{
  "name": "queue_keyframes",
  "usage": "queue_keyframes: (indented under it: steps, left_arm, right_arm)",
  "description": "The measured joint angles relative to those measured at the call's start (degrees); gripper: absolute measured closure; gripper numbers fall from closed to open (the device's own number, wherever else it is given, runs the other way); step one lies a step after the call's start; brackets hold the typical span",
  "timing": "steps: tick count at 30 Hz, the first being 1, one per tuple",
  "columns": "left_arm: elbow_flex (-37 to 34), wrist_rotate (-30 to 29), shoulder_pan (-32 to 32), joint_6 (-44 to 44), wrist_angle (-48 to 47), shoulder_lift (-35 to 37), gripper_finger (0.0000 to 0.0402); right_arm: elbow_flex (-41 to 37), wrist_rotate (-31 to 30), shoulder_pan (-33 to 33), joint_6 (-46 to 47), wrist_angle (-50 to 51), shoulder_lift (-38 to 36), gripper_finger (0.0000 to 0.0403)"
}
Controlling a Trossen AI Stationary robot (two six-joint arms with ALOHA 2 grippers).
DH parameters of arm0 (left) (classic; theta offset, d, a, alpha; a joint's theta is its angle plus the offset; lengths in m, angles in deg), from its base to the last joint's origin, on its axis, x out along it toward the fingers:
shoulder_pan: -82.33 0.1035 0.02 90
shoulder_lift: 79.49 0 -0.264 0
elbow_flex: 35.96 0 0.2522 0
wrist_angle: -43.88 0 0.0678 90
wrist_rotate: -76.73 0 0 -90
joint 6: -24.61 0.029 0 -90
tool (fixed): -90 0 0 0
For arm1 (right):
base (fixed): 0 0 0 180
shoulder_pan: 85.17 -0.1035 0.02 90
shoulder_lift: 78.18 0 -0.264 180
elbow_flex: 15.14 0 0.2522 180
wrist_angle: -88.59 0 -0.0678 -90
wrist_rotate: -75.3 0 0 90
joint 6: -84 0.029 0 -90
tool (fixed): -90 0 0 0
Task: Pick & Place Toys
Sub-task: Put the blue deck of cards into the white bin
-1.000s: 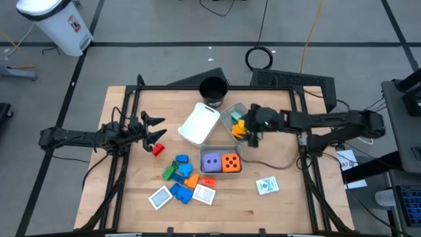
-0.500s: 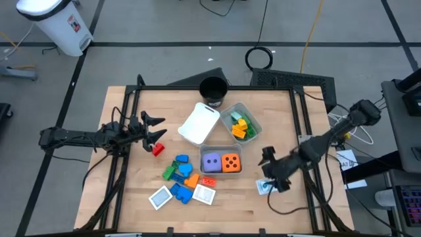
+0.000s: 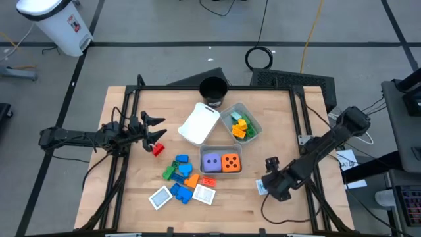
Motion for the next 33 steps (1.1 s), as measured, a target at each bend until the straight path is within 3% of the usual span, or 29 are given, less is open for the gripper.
queue_keyframes:
  steps: [6,13,20,25,33]
  left_arm:
    - [0.0,0.01,0.01,0.02,0.01,0.01,0.0123]
    - [0.0,0.0,0.0,0.0,0.02,0.0,0.0123]
    - [0.0,0.02,0.0,0.0,0.02,0.02,0.0123]
    - [0.0,0.02,0.02,0.0,0.0,0.0,0.0123]
    - [0.0,0.02,0.0,0.0,0.02,0.01,0.0123]
  right_arm:
    - [-1.21,2.35,0.02,1.27,-1.5,2.0,0.0053]
    - [-2.38,5.56,-0.02,0.8,-2.08,-1.75,0.0053]
    - [-2.36,-1.95,0.0,-0.13,-3.5,-6.73,0.0053]
    - [-2.34,4.19,-0.81,4.53,-2.88,-7.42,0.0053]
    - [-5.11,3.71,-4.82,9.23,-5.4,-7.02,0.0053]
